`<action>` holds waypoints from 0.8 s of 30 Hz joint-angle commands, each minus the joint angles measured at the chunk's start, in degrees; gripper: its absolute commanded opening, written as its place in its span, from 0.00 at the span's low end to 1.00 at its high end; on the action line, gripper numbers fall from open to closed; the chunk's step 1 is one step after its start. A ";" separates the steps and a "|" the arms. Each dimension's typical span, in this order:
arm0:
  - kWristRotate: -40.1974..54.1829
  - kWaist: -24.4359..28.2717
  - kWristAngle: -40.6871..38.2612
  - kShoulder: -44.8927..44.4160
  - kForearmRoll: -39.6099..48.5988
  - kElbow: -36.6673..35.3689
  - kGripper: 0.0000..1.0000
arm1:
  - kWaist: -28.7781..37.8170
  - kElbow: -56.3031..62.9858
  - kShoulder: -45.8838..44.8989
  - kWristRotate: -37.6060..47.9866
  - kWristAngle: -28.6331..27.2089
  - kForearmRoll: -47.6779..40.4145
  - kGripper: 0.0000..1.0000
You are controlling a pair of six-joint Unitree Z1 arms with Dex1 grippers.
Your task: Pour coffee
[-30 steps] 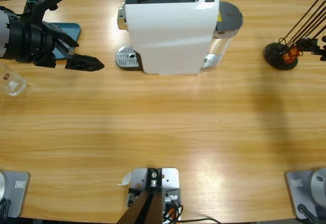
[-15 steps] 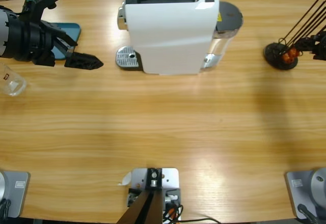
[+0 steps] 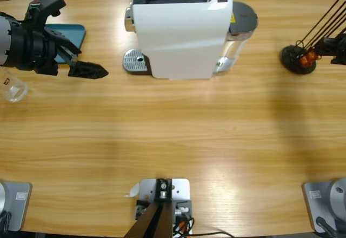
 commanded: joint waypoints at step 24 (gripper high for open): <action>-0.70 0.45 0.81 -0.51 -0.87 2.48 1.00 | -0.67 -9.65 -9.35 -2.49 -1.90 14.11 0.00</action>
